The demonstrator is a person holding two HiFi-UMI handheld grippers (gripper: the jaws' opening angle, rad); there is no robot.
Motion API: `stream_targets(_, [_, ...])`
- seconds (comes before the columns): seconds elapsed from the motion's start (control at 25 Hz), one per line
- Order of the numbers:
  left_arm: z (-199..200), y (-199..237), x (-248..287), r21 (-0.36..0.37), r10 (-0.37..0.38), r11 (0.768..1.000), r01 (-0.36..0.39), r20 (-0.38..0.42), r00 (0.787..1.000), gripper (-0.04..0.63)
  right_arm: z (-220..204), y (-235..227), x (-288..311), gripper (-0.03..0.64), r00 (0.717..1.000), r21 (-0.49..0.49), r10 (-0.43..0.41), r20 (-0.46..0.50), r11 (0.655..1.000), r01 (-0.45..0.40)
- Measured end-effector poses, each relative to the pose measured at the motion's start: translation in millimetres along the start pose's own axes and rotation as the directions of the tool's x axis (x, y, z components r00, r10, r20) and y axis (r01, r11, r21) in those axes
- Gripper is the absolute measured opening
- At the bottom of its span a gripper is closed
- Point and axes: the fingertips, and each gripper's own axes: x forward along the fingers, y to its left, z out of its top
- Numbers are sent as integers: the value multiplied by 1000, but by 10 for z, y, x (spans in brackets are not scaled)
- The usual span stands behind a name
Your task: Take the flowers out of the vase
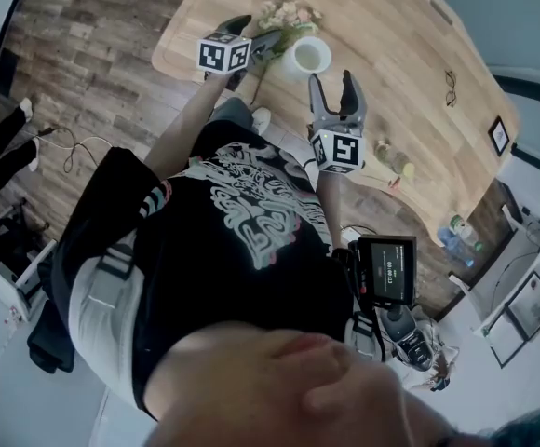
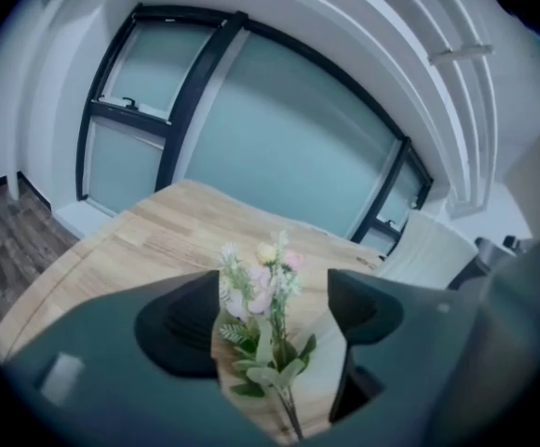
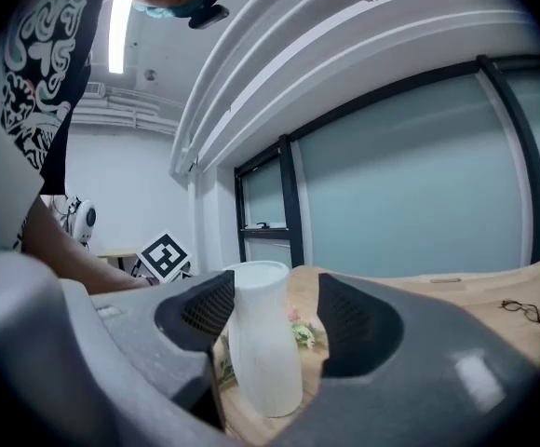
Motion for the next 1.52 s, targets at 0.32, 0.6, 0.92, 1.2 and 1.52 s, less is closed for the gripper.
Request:
stream_targets(0.32, [381,-220,-338,185,35,981,-65,160,986,8,179,-108,-83,278,996,43,-29,86,999,26])
stream_targets(0.6, [817,-590,-667,343,-14,934,-105,325,946,-11,427,-160,-66,180,988,3,-80,133,997,80])
stream_targets(0.92, [954,-977,-810,442,-158,897,-7,334,929,-11,447,-148,31,-2,989,-45,-105,104,993,110])
stream_targets(1.2, [1038,-937,-831,442,-141,897,-25,339,930,-11,429,-154,123,-2,990,-81,-127,60,988,132])
stream_targets(1.52, [1096,-929,-831,444,-125,894,-56,367,922,-11,449,-202,150,-2,988,-96,-143,56,984,148])
